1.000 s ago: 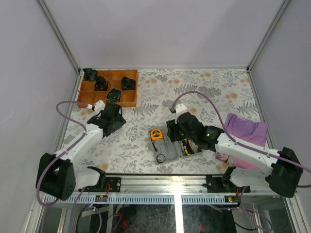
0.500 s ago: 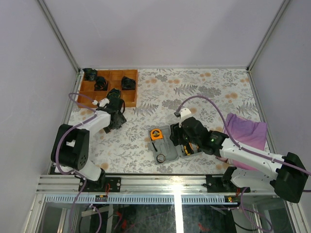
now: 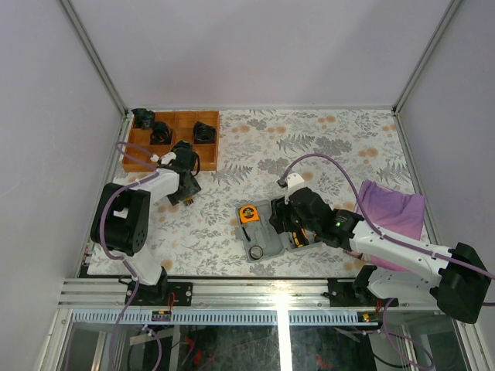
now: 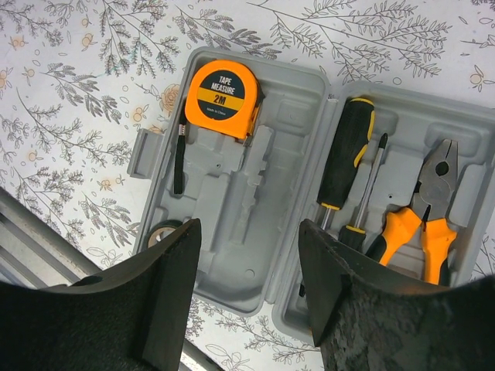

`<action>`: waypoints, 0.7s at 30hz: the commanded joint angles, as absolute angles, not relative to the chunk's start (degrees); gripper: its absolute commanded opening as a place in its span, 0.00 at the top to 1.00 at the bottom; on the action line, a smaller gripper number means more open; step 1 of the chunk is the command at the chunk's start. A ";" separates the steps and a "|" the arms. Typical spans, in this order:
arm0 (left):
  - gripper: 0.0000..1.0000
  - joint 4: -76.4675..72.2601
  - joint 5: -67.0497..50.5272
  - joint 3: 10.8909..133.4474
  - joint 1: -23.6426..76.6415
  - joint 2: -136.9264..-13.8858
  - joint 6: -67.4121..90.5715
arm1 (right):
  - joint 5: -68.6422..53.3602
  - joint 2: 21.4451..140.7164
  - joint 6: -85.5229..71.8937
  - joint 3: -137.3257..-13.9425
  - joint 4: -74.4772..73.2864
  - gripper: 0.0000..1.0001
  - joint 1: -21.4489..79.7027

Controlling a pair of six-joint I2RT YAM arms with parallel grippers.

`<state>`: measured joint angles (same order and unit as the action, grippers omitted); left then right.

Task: Sort the tools into containers
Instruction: Pick up the engineering item from the center of the board.

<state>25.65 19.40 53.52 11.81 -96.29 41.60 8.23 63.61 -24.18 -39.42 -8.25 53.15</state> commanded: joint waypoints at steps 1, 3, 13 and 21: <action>0.43 24.40 19.25 55.64 11.36 -98.96 40.36 | 8.06 63.20 -25.04 -39.64 -5.91 0.40 53.39; 0.49 24.70 19.26 55.80 11.42 -99.65 40.42 | 8.32 63.11 -25.20 -39.72 -5.93 0.40 53.36; 0.70 24.28 17.22 51.28 11.43 -95.32 40.56 | 11.22 62.53 -26.10 -40.69 -7.39 0.40 53.35; 0.71 26.20 13.19 48.51 15.86 -84.69 41.84 | 19.60 58.99 -26.11 -41.56 -11.40 0.39 53.36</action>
<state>24.69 15.29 49.01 12.60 -90.56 41.25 12.60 62.00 -25.34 -39.44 -9.17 53.15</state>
